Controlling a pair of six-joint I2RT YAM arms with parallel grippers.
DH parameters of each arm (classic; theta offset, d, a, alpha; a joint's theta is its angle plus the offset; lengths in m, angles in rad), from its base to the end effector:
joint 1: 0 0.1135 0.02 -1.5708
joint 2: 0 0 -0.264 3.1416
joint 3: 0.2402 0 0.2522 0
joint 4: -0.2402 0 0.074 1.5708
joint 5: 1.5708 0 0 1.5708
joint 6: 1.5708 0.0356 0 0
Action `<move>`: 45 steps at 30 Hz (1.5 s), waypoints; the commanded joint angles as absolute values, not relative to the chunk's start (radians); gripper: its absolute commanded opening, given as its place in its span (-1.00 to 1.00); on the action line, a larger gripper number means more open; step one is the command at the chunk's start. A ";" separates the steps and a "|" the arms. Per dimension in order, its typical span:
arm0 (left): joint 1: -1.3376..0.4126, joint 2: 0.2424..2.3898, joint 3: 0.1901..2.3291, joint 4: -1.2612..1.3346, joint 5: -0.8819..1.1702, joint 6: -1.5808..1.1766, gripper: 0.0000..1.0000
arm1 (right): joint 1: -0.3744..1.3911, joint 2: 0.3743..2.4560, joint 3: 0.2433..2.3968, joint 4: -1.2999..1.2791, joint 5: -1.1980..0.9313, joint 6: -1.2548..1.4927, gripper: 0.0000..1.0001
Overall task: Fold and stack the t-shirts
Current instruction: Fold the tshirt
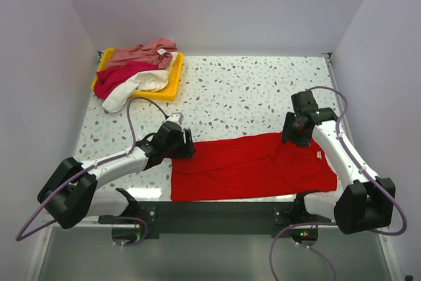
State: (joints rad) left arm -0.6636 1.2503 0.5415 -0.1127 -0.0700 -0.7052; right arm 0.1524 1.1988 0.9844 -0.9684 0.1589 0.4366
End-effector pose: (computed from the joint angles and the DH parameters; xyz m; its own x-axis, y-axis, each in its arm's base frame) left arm 0.1878 -0.1437 0.1700 -0.8132 -0.1850 -0.5519 0.0655 0.9131 -0.4025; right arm 0.2158 0.0274 0.2649 -0.8675 0.2892 -0.4048 0.3047 0.9521 0.0273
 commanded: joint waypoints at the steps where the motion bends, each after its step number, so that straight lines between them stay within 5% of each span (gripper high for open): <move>1: -0.663 1.284 0.538 -0.028 -0.064 -0.733 0.35 | 0.181 1.241 0.966 -0.868 0.114 0.456 0.02; 16: -0.424 1.371 0.515 0.014 -0.072 -0.643 0.35 | 0.325 1.449 0.877 -0.667 0.120 0.538 0.02; 32: -0.215 1.489 0.706 -0.095 -0.245 -0.483 0.40 | 0.578 1.876 1.192 -0.560 0.133 0.635 0.03; 45: -0.176 1.350 0.773 -0.141 -0.193 -0.463 0.46 | 0.601 1.512 1.131 -0.739 0.248 0.638 0.38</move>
